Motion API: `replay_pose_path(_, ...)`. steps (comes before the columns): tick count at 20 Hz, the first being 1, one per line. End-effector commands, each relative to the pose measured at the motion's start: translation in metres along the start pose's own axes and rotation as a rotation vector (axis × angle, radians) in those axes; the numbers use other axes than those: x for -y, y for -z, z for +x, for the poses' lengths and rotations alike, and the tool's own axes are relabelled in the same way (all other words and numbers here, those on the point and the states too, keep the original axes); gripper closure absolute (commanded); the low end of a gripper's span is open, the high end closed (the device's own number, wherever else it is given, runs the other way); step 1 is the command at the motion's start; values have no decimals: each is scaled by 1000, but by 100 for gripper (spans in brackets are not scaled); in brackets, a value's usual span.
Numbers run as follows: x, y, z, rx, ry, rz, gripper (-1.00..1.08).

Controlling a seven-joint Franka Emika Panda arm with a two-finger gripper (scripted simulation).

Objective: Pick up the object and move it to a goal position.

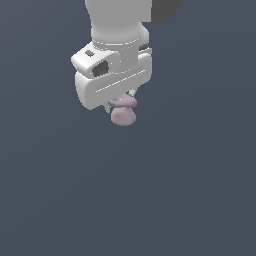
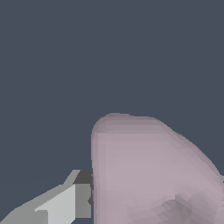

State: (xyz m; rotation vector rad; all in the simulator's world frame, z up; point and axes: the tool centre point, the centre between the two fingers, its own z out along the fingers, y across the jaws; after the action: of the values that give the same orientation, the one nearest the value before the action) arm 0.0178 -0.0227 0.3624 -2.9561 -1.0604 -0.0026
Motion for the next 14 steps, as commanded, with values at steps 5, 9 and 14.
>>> replay_pose_path(5, -13, 62, -7, 1, 0, 0, 108)
replay_pose_path(9, -20, 92, -10, 1, -1, 0, 108)
replay_pose_path(14, -27, 121, -12, 2, -1, 0, 108)
